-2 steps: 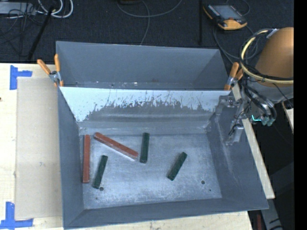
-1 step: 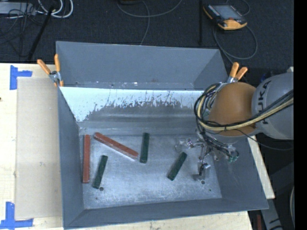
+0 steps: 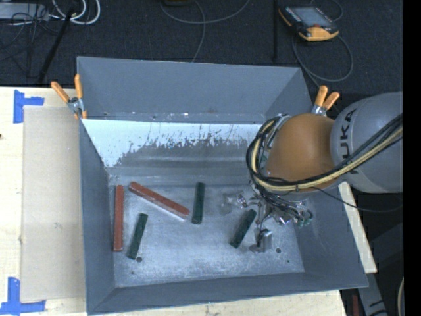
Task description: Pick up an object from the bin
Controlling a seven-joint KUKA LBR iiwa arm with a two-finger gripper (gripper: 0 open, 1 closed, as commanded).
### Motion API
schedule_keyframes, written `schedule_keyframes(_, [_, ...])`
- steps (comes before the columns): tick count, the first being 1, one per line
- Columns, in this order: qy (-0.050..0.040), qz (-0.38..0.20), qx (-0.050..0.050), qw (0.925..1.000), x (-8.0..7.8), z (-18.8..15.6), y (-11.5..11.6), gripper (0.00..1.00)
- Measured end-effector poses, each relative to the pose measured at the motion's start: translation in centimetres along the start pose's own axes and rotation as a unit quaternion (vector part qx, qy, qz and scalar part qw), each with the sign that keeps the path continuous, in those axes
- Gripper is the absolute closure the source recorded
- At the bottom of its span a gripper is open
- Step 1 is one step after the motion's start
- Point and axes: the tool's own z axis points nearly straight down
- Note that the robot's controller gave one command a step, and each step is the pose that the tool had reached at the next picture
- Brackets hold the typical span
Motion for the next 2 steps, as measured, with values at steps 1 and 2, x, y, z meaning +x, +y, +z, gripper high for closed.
schedule_keyframes(1, [0.001,0.023,0.002,0.9997,0.9,0.2,-1.7,0.0])
schedule_keyframes(2, [0.0019,-0.051,0.001,0.9987,-0.7,3.3,-0.1,0.0])
